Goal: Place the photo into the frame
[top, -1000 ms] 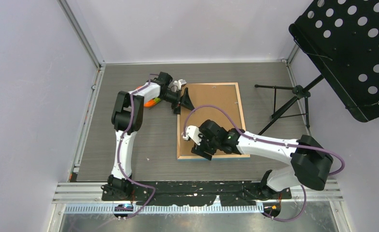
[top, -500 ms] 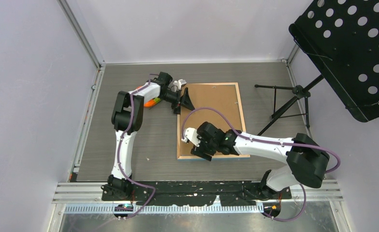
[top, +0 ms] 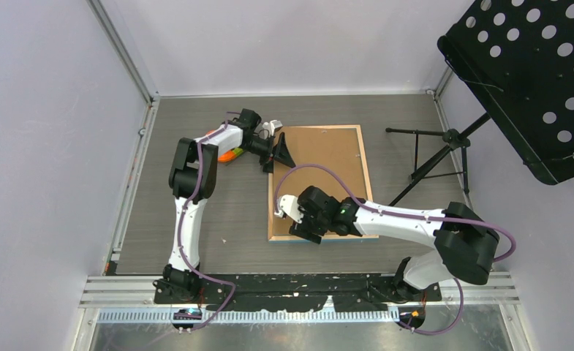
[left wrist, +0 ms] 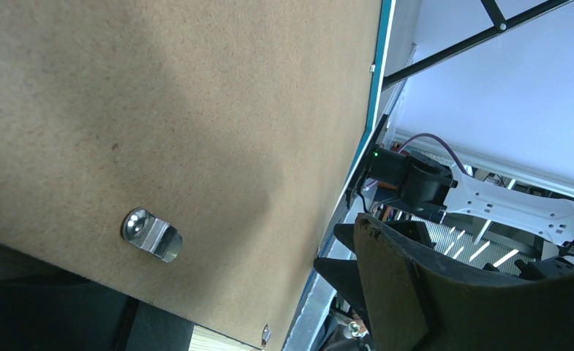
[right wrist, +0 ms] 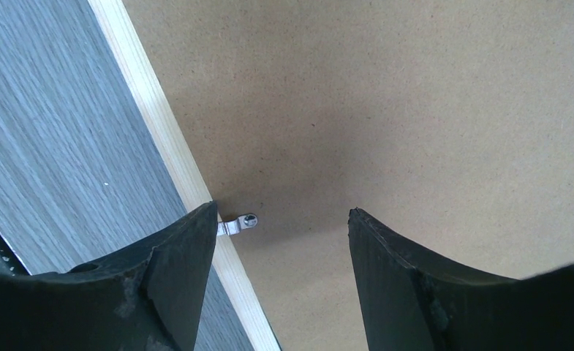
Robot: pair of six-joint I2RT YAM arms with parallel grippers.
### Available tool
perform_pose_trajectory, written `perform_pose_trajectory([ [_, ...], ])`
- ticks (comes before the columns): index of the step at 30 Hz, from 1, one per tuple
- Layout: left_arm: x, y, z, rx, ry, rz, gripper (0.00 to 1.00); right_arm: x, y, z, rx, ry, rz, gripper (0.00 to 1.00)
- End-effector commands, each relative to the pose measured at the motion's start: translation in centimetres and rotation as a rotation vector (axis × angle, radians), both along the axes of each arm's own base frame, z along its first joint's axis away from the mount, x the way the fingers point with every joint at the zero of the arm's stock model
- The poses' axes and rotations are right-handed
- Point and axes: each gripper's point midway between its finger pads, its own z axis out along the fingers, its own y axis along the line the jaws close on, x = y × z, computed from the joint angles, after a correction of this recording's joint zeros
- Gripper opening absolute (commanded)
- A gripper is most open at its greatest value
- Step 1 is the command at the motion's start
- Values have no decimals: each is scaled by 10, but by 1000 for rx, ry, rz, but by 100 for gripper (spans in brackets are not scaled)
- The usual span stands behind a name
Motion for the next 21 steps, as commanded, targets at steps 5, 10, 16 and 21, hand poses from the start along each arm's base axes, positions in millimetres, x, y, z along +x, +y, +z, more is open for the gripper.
perform_pose_trajectory([
  [5, 4, 13, -22, 77, -30, 19, 74, 7, -9, 11, -16, -75, 1, 70],
  [10, 4, 13, -21, 76, -32, 18, 74, 9, -15, 12, -28, -94, -2, 70],
  [16, 3, 13, -22, 78, -33, 17, 74, 10, -18, 14, -30, -113, -1, 70],
  [21, 4, 13, -21, 76, -37, 16, 74, 11, -20, 17, -29, -125, -3, 70],
])
